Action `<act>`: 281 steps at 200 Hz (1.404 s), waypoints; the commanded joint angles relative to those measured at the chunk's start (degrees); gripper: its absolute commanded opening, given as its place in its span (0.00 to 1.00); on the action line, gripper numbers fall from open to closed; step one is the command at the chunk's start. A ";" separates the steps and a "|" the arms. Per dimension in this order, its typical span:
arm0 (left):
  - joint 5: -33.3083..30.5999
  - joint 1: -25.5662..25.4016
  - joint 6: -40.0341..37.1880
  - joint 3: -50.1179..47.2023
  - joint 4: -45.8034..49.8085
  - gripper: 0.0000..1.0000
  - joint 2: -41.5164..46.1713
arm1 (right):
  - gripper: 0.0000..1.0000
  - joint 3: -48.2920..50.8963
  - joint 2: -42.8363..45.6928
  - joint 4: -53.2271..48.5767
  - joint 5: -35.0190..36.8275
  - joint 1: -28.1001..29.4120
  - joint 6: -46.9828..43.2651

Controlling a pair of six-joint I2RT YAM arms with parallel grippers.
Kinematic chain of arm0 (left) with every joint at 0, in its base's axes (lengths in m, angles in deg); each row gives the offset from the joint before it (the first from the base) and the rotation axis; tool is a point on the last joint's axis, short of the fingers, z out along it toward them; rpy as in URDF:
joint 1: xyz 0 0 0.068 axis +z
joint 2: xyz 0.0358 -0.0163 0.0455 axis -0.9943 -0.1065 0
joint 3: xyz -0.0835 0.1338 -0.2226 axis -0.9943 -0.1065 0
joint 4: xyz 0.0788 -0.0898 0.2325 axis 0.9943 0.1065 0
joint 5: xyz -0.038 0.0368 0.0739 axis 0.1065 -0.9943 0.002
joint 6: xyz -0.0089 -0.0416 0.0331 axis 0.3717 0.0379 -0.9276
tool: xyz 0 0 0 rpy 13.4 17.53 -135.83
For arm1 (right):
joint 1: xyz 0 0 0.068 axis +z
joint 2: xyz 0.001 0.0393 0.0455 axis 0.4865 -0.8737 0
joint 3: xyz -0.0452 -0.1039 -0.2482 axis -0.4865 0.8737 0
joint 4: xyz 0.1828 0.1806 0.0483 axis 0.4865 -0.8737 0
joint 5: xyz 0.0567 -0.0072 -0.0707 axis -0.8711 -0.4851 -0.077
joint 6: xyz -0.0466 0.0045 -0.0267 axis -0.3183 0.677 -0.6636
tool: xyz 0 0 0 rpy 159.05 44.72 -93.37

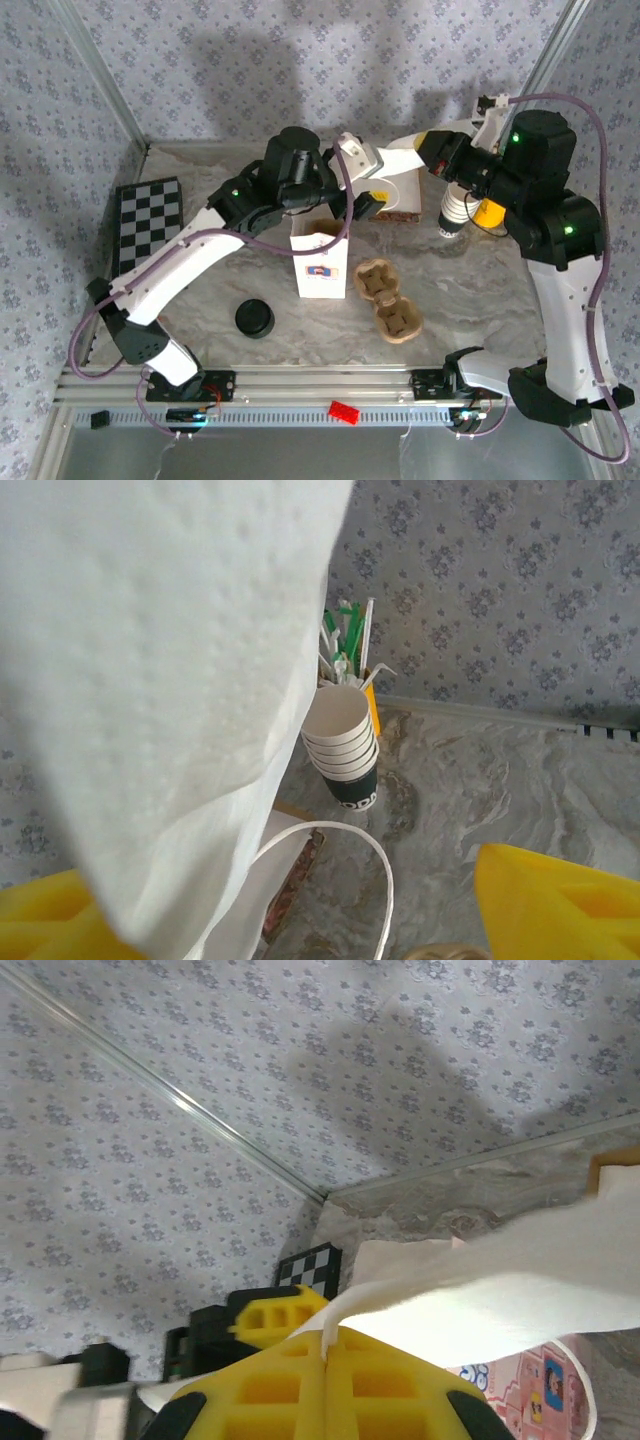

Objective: Pack the takeout coffee

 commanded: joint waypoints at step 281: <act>9.35 8.22 2.24 19.14 24.82 0.00 3.86 | 0.90 9.11 1.11 9.18 -16.84 0.64 -31.93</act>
